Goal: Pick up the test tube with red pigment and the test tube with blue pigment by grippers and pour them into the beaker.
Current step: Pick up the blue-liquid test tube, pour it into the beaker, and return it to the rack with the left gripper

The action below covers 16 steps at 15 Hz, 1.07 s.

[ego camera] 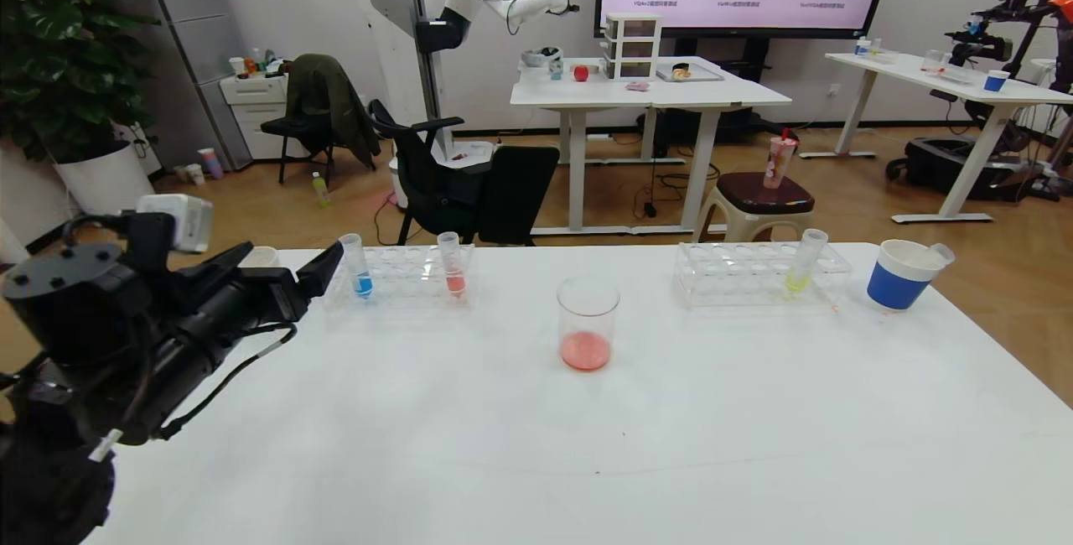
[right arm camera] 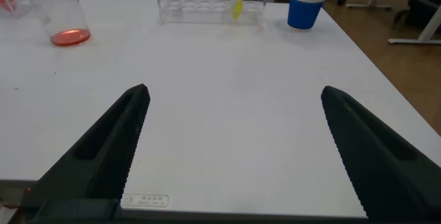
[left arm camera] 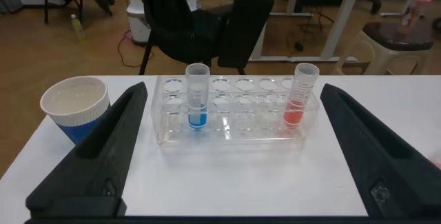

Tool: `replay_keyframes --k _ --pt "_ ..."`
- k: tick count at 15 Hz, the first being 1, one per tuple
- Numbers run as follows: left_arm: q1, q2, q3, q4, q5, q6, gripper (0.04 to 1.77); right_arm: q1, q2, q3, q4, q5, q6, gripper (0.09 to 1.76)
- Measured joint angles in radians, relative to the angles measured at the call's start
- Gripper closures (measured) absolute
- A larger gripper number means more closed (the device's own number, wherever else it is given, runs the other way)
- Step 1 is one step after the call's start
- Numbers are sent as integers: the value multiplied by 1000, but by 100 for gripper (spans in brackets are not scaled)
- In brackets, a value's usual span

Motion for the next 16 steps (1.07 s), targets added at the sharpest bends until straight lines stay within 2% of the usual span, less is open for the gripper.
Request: replay_keyframes --k 2,4,14,16 --pt "-6 115 -1 -107 20 1 6 0 0 0 0 0 0 11" --pt "-11 219 -29 -149 43 4 6 0 0 0 0 0 0 11" --pt "11 450 -296 -149 51 2 6 0 0 0 0 0 0 11" --pt "10 495 -354 -147 51 27 6 0 0 0 0 0 0 11"
